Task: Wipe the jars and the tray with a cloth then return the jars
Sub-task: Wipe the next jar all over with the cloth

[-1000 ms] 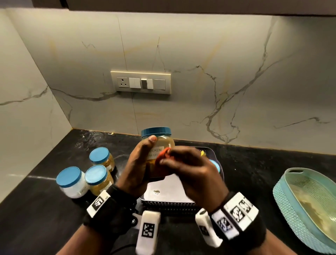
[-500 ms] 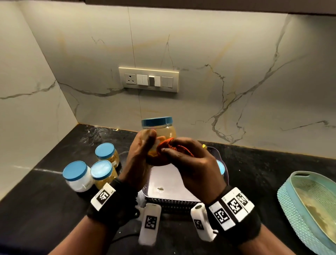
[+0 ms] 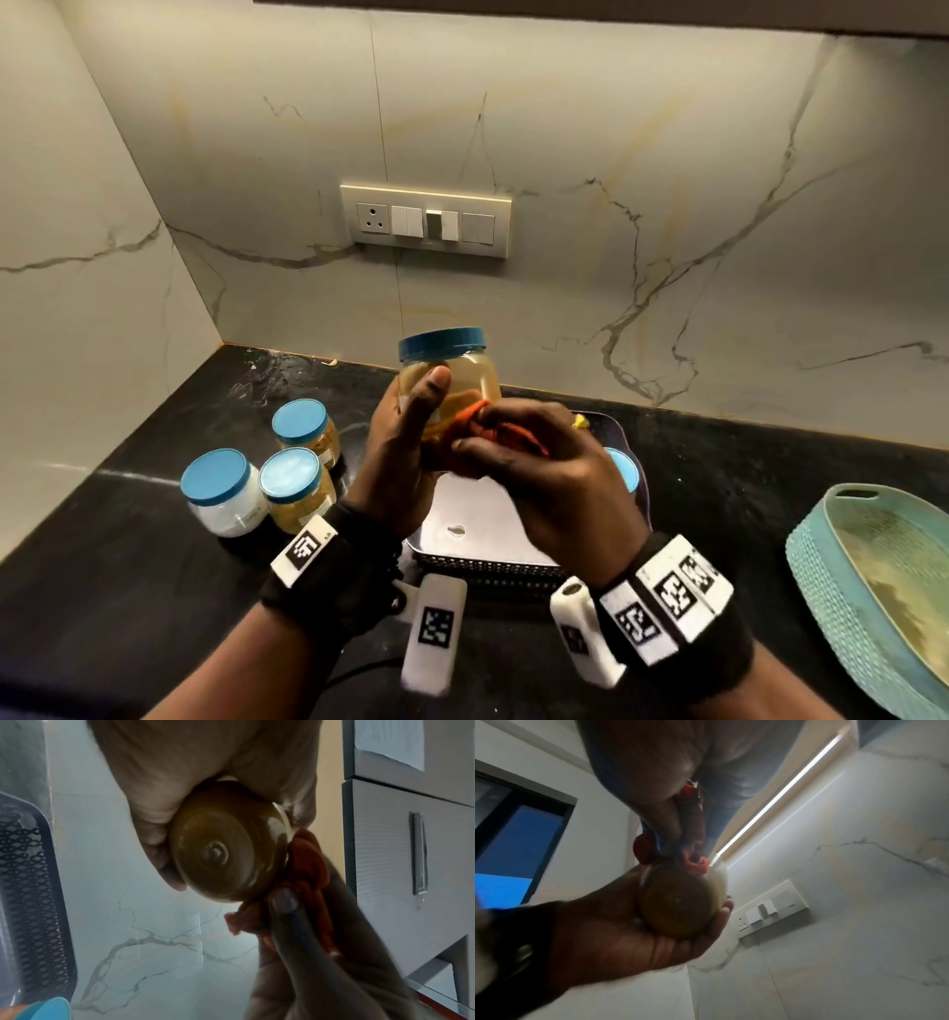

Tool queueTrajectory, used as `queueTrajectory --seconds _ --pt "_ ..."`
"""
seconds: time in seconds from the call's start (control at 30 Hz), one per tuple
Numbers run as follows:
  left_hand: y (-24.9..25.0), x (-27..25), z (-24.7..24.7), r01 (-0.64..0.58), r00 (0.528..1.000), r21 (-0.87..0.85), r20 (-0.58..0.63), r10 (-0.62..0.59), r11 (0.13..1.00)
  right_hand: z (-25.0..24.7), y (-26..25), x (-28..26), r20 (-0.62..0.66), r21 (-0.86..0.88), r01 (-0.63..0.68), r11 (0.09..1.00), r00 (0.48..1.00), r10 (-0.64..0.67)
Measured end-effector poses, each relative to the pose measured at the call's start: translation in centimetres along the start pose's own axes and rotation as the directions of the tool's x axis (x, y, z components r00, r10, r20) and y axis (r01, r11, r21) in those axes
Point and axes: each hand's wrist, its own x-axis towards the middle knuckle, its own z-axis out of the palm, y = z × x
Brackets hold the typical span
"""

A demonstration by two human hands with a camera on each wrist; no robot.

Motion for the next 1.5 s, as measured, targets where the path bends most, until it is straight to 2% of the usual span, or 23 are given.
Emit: queueTrajectory --seconds 0.07,0.13,0.2,0.37,0.43,0.5,0.57,0.63,0.83,0.93,1.03,1.1,1.17,1.23,1.3,1.4,1.43,1.5 --pt "0.0 -0.2 0.1 0.006 1.0 0.023 0.017 -0.006 1.0 -0.4 1.2 1.2 -0.057 0.058 -0.098 0.994 0.993 0.101" --pt "0.0 -0.5 0.7 0.026 0.999 0.056 0.032 -0.028 0.998 -0.8 2.1 2.6 -0.127 0.114 -0.221 0.969 0.964 0.235" --pt "0.2 -0.5 0.9 0.025 1.0 0.073 0.01 -0.026 0.997 -0.7 2.0 3.0 -0.148 0.111 -0.254 0.961 0.952 0.268" --pt "0.5 -0.6 -0.3 0.026 0.999 0.053 -0.022 -0.025 0.998 0.3 -0.3 -0.1 -0.02 0.027 -0.029 0.999 0.999 0.029" --pt "0.2 -1.1 -0.3 0.039 0.999 0.063 -0.001 -0.039 0.997 -0.1 0.2 -0.1 0.002 0.04 0.006 0.999 1.0 -0.006" --pt "-0.1 -1.5 0.1 0.061 0.997 0.061 0.034 -0.063 0.996 -0.5 1.4 1.2 -0.051 0.109 -0.092 0.99 0.994 0.098" --pt "-0.1 -1.4 0.5 0.093 0.995 0.04 0.037 -0.094 0.995 -0.5 2.7 2.5 -0.098 0.239 -0.247 0.939 0.956 0.276" --pt "0.2 -1.1 0.5 0.104 0.993 0.004 0.047 -0.104 0.995 -0.3 2.9 2.7 -0.079 0.324 -0.297 0.898 0.938 0.338" --pt "0.3 -1.0 -0.5 0.132 0.985 -0.112 0.125 -0.118 0.985 -0.7 0.1 -0.2 -0.056 0.159 -0.096 0.983 0.993 0.106" --pt "0.5 -0.9 -1.0 0.156 0.978 -0.036 0.147 -0.149 0.987 -1.0 1.0 -0.1 -0.004 0.048 -0.034 0.998 0.999 0.034" --pt "0.5 -0.8 -0.7 0.152 0.979 0.072 0.128 -0.16 0.986 -0.9 1.1 -0.6 0.108 -0.043 0.034 0.998 0.994 -0.029" --pt "0.1 -1.0 0.0 0.107 0.984 0.14 0.127 -0.125 0.984 -1.0 1.2 -0.4 0.105 -0.06 0.027 0.998 0.994 -0.021" --pt "-0.2 -1.1 0.9 0.111 0.984 0.124 0.125 -0.127 0.986 -1.4 2.2 0.6 -0.032 0.013 -0.103 0.995 0.994 0.103" --pt "-0.6 -1.0 1.1 0.112 0.988 0.093 0.1 -0.121 0.989 -1.7 2.8 1.5 -0.131 0.085 -0.206 0.975 0.967 0.216" --pt "-0.8 -0.7 0.8 0.092 0.991 0.056 0.088 -0.097 0.994 -1.2 2.1 0.9 -0.095 0.084 -0.184 0.979 0.977 0.192" --pt "-0.5 -0.2 0.0 0.114 0.992 0.025 0.048 -0.115 0.993 -0.2 0.1 -1.2 0.053 0.057 -0.057 0.997 0.997 0.054" --pt "-0.5 -0.2 -0.1 0.117 0.992 0.028 0.041 -0.118 0.993 -0.3 0.0 -1.4 0.072 0.066 -0.043 0.997 0.997 0.038" --pt "-0.5 -0.5 0.2 0.113 0.991 0.051 0.061 -0.116 0.992 -0.6 1.0 -0.4 0.018 0.082 -0.085 0.993 0.996 0.084"
